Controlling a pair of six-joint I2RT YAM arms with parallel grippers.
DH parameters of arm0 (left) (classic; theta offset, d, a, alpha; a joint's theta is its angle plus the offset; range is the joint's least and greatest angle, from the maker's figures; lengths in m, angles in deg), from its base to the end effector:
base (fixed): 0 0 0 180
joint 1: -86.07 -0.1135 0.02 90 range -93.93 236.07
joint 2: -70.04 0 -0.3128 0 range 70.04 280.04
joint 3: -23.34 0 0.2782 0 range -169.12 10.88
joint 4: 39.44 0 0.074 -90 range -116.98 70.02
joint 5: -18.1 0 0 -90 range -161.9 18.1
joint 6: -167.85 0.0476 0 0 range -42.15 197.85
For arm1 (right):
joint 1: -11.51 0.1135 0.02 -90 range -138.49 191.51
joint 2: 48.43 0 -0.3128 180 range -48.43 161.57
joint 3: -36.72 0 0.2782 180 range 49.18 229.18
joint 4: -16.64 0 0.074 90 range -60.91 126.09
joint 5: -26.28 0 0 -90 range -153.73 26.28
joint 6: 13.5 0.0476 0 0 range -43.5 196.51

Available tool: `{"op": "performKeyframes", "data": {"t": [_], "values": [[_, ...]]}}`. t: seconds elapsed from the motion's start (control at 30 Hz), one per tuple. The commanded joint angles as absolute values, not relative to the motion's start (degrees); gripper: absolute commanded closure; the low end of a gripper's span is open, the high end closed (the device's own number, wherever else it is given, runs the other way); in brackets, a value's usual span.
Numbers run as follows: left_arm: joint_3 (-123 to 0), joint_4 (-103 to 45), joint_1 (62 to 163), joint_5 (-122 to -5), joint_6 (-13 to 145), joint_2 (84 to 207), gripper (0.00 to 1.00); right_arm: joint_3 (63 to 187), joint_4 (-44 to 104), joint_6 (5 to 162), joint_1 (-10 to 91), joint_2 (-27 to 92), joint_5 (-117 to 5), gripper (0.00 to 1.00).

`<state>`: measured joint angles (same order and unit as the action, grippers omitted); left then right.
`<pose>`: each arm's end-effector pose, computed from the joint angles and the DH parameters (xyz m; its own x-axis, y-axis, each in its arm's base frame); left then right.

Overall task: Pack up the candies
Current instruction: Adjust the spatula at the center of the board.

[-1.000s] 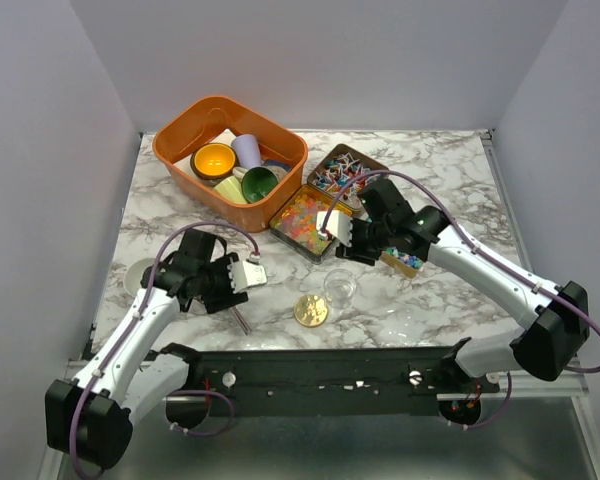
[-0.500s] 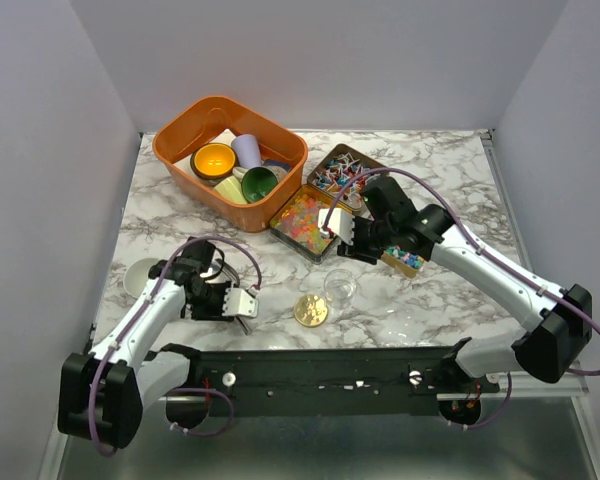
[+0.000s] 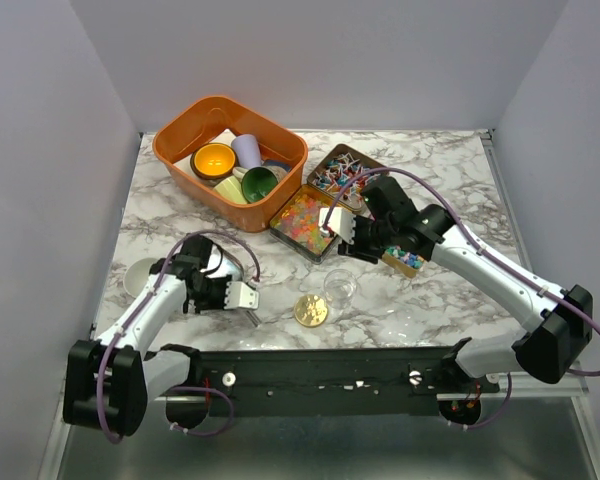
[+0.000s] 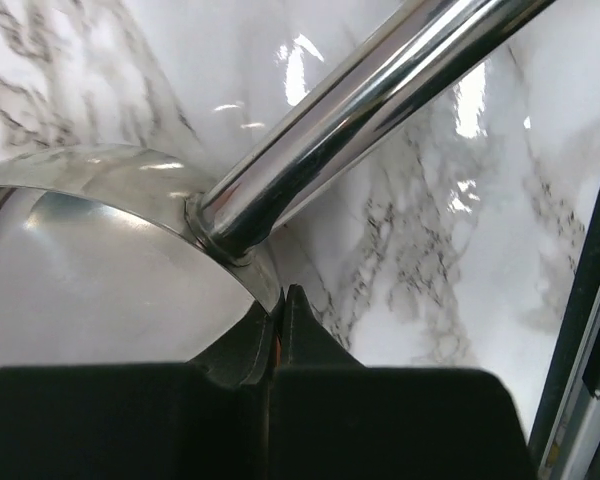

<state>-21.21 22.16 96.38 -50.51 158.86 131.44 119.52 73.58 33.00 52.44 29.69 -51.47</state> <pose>0.1545 -0.0458 0.1916 0.0849 0.9193 -0.3842 0.9894 -0.0321 0.1419 0.2251 0.2085 0.3470 0.0749 -0.8255 -0.5595 -0.9468 0.1172 -0.2996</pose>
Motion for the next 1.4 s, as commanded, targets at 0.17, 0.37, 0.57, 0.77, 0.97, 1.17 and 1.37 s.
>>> {"op": "performKeyframes", "data": {"t": [0.17,0.37,0.57,0.77,0.97,1.17,1.37], "values": [[-29.3,11.3,105.1,-43.3,132.8,142.2,1.00,122.6,71.0,36.6,52.9,32.3,-54.0,0.48],[-32.2,3.3,110.7,-47.3,109.2,147.0,1.00,124.2,69.2,40.8,52.8,33.8,-54.2,0.48],[-31.4,-1.7,111.6,-47.2,100.3,145.5,0.59,124.4,69.2,43.2,52.9,33.7,-51.8,0.48],[-32.6,1.1,111.4,-46.5,101.8,139.9,0.37,128.1,73.6,43.8,52.9,36.6,-45.2,0.42],[-31.8,1.7,104.2,-46.3,95.3,125.9,0.23,132.5,68.6,47.6,52.9,42.9,-36.4,0.35],[-32.9,-4.9,101.3,-55.1,83.8,118.2,0.09,134.4,64.4,53.6,56.4,50.9,-31.2,0.28],[-34.1,-10.2,93.4,-70.7,68.0,115.7,0.01,129.8,56.6,58.3,61.9,54.4,-38.8,0.28]]}}
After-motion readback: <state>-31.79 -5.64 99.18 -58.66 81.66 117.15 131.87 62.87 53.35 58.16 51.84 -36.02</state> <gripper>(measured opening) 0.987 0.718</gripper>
